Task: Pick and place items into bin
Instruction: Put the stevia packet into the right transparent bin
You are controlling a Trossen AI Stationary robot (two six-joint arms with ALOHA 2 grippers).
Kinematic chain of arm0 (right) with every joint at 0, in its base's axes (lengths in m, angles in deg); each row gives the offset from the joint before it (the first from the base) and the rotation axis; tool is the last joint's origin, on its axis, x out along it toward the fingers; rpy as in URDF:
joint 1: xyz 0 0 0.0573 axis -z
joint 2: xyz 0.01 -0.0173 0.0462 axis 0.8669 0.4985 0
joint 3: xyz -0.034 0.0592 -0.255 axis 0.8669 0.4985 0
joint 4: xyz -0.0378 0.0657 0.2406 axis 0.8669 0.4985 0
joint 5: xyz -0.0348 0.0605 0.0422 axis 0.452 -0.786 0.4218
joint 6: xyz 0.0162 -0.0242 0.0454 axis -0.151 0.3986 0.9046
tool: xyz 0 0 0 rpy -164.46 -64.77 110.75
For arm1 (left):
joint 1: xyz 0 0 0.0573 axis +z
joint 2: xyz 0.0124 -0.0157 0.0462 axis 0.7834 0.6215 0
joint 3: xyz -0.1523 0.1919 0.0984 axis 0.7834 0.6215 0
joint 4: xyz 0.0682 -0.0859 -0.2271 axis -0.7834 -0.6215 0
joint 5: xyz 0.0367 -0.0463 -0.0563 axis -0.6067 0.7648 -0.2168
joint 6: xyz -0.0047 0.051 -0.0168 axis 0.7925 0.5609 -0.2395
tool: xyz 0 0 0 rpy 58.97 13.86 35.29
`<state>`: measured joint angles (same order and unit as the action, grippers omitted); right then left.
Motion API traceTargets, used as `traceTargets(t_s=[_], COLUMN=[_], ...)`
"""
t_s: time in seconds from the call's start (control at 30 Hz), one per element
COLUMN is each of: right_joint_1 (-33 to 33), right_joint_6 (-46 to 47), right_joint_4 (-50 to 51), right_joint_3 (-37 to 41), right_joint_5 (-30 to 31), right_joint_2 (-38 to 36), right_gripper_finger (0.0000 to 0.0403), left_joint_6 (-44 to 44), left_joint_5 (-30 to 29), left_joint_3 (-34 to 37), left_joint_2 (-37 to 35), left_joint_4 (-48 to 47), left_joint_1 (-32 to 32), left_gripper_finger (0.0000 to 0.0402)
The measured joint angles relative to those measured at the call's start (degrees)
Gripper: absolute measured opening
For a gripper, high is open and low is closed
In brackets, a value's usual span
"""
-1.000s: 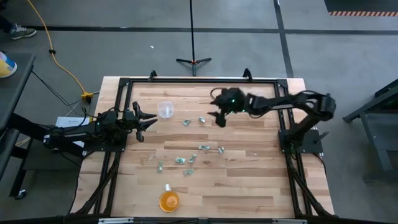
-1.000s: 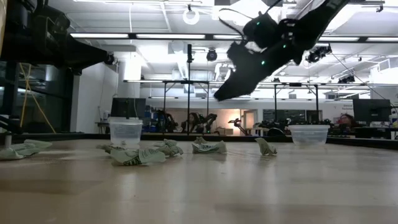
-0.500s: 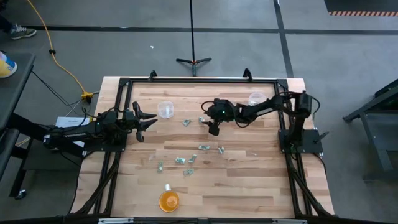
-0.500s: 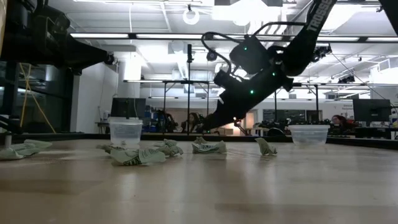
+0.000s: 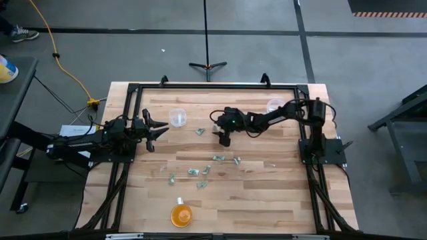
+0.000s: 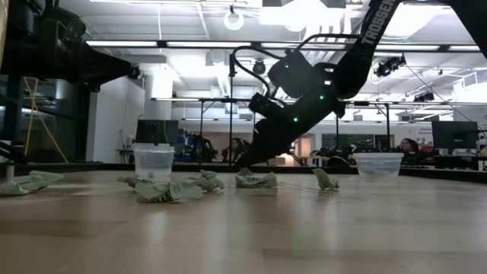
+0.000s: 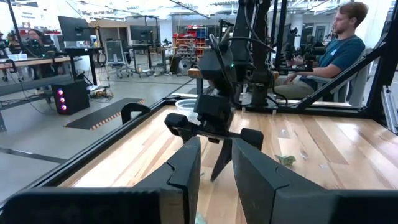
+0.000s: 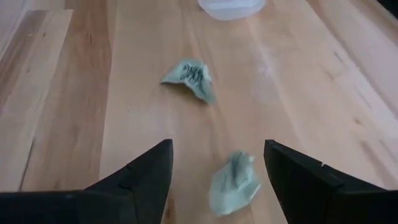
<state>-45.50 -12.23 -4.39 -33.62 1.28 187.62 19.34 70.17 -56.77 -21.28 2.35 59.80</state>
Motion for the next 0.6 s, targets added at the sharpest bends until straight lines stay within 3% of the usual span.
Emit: traceTargets(t_s=[0.2, 0.6], right_joint_1=[0.3, 0.4], right_joint_6=[-0.2, 0.5], right_joint_4=[7.0, 5.9], right_joint_3=[-0.8, -0.9], right_joint_5=[3.5, 2.1], right_joint_2=[0.0, 0.0], right_gripper_finger=[0.0235, 0.0172], left_joint_6=[0.0, 0.0], left_joint_5=[0.0, 0.0], left_joint_3=[0.0, 0.0], left_joint_2=[0.0, 0.0], left_joint_4=[-0.2, -1.0], left_joint_1=[0.0, 0.0], left_gripper_finger=[0.0128, 0.0128])
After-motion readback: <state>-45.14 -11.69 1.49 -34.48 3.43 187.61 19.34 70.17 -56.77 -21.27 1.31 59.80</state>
